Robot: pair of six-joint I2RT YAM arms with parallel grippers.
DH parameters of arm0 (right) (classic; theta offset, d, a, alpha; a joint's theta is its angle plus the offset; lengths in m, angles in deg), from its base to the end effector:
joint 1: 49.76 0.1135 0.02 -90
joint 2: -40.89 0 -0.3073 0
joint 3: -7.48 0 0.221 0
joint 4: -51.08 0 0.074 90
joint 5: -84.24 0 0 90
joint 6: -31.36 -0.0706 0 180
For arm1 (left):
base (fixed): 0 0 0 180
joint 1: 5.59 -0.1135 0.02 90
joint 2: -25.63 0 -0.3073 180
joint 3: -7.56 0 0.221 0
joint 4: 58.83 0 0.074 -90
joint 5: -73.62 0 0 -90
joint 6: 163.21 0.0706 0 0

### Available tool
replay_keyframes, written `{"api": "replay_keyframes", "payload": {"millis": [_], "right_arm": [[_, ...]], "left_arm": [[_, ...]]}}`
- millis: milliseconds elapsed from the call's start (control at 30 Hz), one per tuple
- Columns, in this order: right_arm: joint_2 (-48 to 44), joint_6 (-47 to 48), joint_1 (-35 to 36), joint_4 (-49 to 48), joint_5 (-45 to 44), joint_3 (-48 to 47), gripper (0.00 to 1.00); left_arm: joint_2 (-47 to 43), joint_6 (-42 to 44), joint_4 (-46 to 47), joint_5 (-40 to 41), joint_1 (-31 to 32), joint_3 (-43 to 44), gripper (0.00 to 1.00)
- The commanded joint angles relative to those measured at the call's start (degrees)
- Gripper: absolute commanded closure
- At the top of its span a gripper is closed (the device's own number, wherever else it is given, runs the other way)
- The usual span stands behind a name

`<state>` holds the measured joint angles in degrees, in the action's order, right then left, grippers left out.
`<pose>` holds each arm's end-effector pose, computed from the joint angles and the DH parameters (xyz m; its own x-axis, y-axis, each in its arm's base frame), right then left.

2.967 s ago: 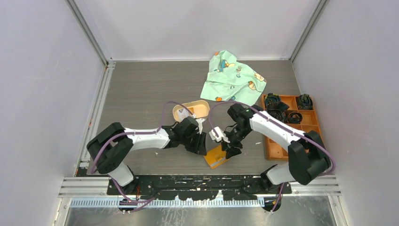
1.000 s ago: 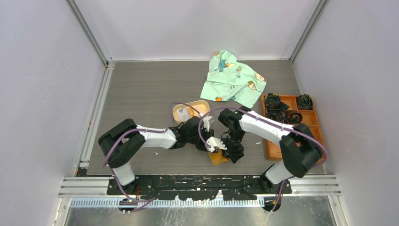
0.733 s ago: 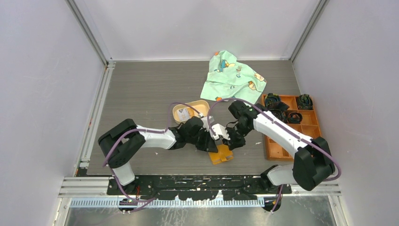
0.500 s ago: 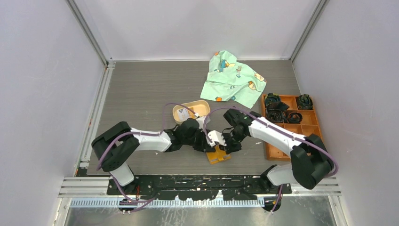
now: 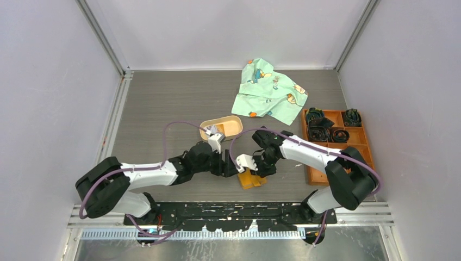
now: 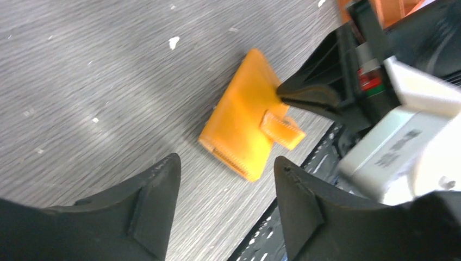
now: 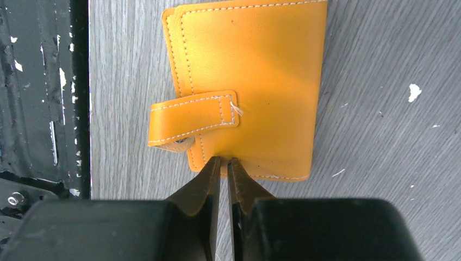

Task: Put the credit cards into the card holder
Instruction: Close the card holder at the center of the board.

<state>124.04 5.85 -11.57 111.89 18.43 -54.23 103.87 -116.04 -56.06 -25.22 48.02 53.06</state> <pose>0.1454 0.1512 0.2007 0.2128 -0.8801 -0.4245 -0.9645 -0.2588 0.0532 0.1501 -0.2220 0.2230 -0.8118 -0.0308 -0.5831 0.4398 0.6247 -0.6452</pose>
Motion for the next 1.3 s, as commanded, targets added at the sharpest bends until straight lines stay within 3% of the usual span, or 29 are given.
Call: {"api": "replay_keyframes", "payload": {"millis": [0,300,467,567,667,867,1033,1167,1267], "right_arm": [[1.11,2.14,0.24,-1.77,-1.99,1.09,0.84],[1.05,7.46,0.27,0.25,-2.11,2.53,0.84],[1.18,8.4,0.27,0.83,-1.8,2.53,0.84],[1.05,8.52,0.35,0.82,-1.69,2.54,0.84],[0.92,8.42,0.36,0.79,-1.55,2.45,0.85],[0.89,8.04,0.69,0.5,-1.31,2.27,0.84],[0.89,7.73,1.24,0.08,-1.85,2.36,0.85],[0.47,6.94,1.34,0.05,-2.05,2.0,0.84],[-0.97,4.12,1.22,0.03,-0.96,0.54,0.72]], "left_arm": [[-0.24,0.31,5.64,0.67,-1.3,-2.04,0.32],[13.02,-5.87,12.46,-10.58,-5.3,1.91,0.32],[21.25,-12.7,16.81,-17.26,-6.14,3.2,0.38],[23.87,-15.4,19.49,-20.27,-5.95,3.01,0.47],[24.68,-15.98,18.4,-20.83,-5.03,2.82,0.54],[25.1,-13.64,10.08,-18.09,-1.9,4.79,0.57],[25.7,-13.13,7.65,-17.45,-1.49,6.23,0.74],[24.97,-13.42,7.63,-17.39,-1.48,6.89,0.99],[23.64,-15.5,10.83,-17.37,-1.68,5.91,1.0]]}}
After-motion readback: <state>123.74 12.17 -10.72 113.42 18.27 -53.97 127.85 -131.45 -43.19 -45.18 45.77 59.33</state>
